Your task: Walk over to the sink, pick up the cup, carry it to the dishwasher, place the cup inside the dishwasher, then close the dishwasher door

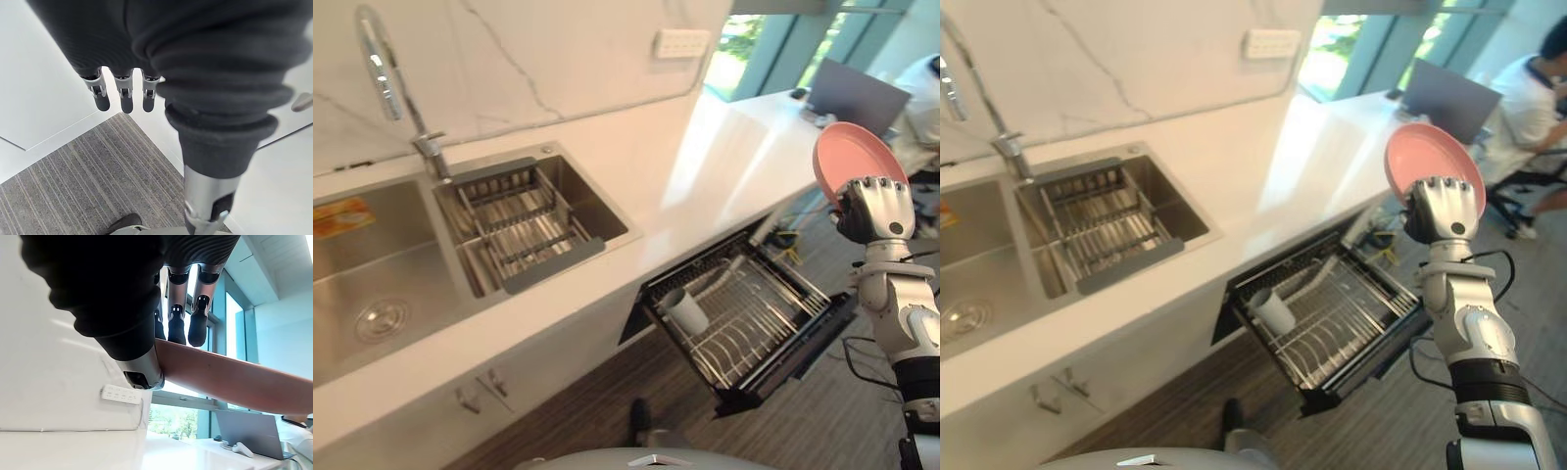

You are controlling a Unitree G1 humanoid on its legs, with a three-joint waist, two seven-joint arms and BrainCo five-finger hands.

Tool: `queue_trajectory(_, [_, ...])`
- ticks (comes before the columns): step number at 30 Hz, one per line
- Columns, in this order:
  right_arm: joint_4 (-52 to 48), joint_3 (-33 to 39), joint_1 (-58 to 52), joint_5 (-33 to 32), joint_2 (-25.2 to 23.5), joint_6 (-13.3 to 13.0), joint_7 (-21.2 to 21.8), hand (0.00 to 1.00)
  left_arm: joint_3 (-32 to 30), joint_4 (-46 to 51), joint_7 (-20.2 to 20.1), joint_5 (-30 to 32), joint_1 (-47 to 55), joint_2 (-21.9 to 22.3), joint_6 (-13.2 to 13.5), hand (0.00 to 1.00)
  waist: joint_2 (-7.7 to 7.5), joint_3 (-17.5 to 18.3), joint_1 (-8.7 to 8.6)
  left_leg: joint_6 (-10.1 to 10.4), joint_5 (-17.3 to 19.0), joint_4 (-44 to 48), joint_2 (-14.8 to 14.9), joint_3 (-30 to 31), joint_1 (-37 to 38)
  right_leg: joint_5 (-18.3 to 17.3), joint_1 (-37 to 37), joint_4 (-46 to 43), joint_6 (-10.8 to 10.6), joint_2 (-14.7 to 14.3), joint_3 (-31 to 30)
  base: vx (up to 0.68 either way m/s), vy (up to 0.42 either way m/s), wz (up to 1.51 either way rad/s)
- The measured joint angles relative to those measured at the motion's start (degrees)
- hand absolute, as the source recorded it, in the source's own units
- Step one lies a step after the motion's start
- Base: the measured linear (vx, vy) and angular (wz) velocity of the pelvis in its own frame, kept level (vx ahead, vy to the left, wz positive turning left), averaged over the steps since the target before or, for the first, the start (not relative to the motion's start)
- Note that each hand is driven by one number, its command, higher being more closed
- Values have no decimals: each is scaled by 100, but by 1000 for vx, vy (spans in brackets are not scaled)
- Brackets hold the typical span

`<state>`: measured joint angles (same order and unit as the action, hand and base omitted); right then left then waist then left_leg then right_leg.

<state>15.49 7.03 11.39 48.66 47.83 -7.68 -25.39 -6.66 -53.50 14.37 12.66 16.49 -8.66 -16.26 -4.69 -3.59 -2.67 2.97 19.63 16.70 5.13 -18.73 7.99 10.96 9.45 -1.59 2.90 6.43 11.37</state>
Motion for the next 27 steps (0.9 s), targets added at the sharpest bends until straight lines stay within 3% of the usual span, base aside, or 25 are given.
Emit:
queue_trajectory(1, [-133, 11, -109, -7, -2, -11, 144, 100, -1, -10, -81, -2, 3, 14, -277, 0, 16, 2, -3, -7, 80, -26, 1, 11, 49, -80, 85, -169, -28, 34, 186, -7, -4, -65])
queue_trajectory(4, [-121, 75, -487, -190, -10, -77, 335, 100, 0, -6, -245, 2, -1, 17, -642, 0, 19, 0, -107, -8, 114, -108, 1, 5, 131, -114, 81, -205, -81, 36, 252, 6, -10, -29])
queue_trajectory(6, [-91, 107, -701, -219, -37, -92, 373, 100, 0, -11, -343, 2, 3, 37, -812, 0, 45, 2, -142, 0, 108, -157, -3, -11, 127, -81, 65, -104, -123, 34, 289, 38, -15, -4])
queue_trajectory(10, [-84, 99, -774, -211, -544, -92, 362, 100, 6, -11, -413, -8, -29, 42, -1101, 0, 109, -20, -103, 16, 94, -189, -33, -26, 4, 302, 58, 274, -381, 16, 301, 67, -12, -5])
queue_trajectory(15, [159, -26, -774, -196, -1014, 70, 365, 100, 18, -7, -456, -5, -147, 65, -1192, 0, 276, -130, 80, 24, 87, -296, -47, 180, -36, 352, 179, 260, -448, -36, 268, 97, -23, -6])
queue_trajectory(19, [644, -222, -851, -103, -1397, 308, 327, 100, 58, -5, -452, -1, -189, 69, -1189, 0, 247, -412, 113, -24, 35, -324, -129, 344, -105, 276, 281, 20, -540, 116, 358, 36, -2, 15])
queue_trajectory(21, [759, -254, -887, -101, -1444, 314, 266, 100, 68, -4, -452, -1, -194, 70, -1186, 0, 233, -478, 137, -56, -24, -387, -192, 413, -158, 269, 348, -19, -545, 198, 375, -1, 13, 24])
queue_trajectory(27, [1504, -655, -505, -181, -1563, 707, -32, 100, 142, 5, -465, 0, -472, -105, -1144, 0, 155, -882, 289, -105, -158, -261, -359, 734, -730, 313, 705, -79, -547, 455, 544, -8, 5, 28])
